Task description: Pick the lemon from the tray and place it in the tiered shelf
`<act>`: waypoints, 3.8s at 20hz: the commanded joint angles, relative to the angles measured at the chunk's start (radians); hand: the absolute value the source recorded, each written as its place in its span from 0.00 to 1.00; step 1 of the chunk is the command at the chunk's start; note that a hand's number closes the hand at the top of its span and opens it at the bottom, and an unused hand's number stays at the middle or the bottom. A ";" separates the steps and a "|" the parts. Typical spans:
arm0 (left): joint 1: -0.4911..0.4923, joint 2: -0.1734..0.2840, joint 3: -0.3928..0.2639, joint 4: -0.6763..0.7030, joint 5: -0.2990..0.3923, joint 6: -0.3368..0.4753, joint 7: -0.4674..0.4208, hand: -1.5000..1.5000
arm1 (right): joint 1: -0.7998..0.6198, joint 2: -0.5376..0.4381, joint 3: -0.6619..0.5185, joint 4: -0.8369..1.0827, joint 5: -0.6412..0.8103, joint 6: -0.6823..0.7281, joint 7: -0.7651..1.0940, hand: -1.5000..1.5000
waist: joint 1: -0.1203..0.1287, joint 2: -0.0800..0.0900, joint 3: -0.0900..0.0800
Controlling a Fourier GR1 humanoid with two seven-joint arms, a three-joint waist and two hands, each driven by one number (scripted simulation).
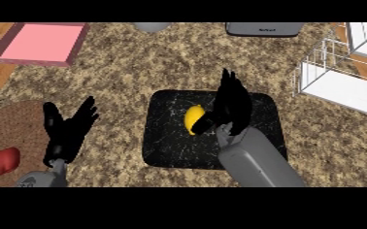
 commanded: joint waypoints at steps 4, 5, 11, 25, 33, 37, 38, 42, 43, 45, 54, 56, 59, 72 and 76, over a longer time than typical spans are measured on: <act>-0.007 0.003 0.007 -0.006 0.001 -0.006 0.026 0.50 | -0.033 0.014 0.035 0.091 0.013 -0.058 0.243 0.00 | -0.006 0.000 0.000; 0.000 -0.017 0.011 0.047 -0.009 -0.007 -0.036 0.50 | -0.031 0.014 0.032 0.064 0.012 -0.037 0.243 0.00 | -0.016 -0.001 -0.001; 0.008 0.000 0.005 -0.002 -0.016 -0.012 0.002 0.50 | -0.038 0.014 0.067 0.139 0.004 -0.102 0.242 0.00 | -0.004 0.000 0.001; 0.009 0.002 0.022 -0.001 -0.019 -0.032 0.001 0.50 | -0.033 0.014 0.102 0.279 0.054 -0.189 0.242 0.00 | -0.004 0.002 0.001; -0.046 -0.009 0.050 0.036 -0.013 -0.033 0.024 0.50 | -0.067 0.014 0.151 0.294 0.029 -0.243 0.242 0.00 | -0.007 0.004 0.001; 0.007 -0.021 0.027 0.008 -0.049 -0.024 -0.014 0.50 | -0.071 0.014 0.161 0.394 -0.070 -0.236 0.143 1.00 | 0.011 0.007 0.002; 0.019 -0.022 0.029 0.003 -0.032 -0.048 -0.028 0.50 | -0.060 0.014 0.165 0.386 -0.154 -0.133 0.082 1.00 | 0.017 0.008 0.002; 0.006 -0.024 0.051 0.021 -0.025 -0.064 -0.028 0.50 | -0.145 0.014 0.239 0.488 -0.232 -0.252 0.047 1.00 | 0.013 0.009 0.002; -0.006 -0.020 0.058 0.005 -0.023 -0.060 -0.004 0.50 | -0.153 0.014 0.200 0.516 -0.234 -0.240 -0.006 1.00 | 0.005 0.007 0.002; -0.021 -0.066 0.015 0.018 -0.082 -0.002 0.000 0.50 | -0.115 0.014 0.273 0.454 -0.228 -0.301 0.029 1.00 | -0.002 0.006 0.002; 0.000 -0.052 0.082 0.046 -0.061 -0.027 -0.022 0.50 | -0.003 -0.202 0.265 0.172 -0.242 -0.233 -0.257 1.00 | -0.043 -0.001 0.002; 0.060 -0.019 0.093 -0.016 -0.036 -0.052 -0.003 0.50 | 0.087 -0.328 0.253 0.028 -0.320 -0.215 -0.396 1.00 | -0.054 -0.008 0.003; 0.057 -0.019 0.116 0.009 -0.018 -0.059 -0.014 0.50 | 0.164 -0.474 0.156 -0.117 -0.408 -0.246 -0.548 1.00 | -0.074 -0.008 0.003; 0.067 -0.052 0.092 -0.020 -0.059 -0.036 -0.018 0.50 | 0.237 -0.897 -0.301 -0.771 -0.482 -0.109 -0.254 1.00 | -0.059 -0.007 0.001; 0.030 -0.028 0.105 -0.020 -0.047 -0.062 0.033 0.50 | 0.204 -0.977 -0.517 -0.775 -0.630 -0.008 -0.200 1.00 | -0.045 -0.003 0.001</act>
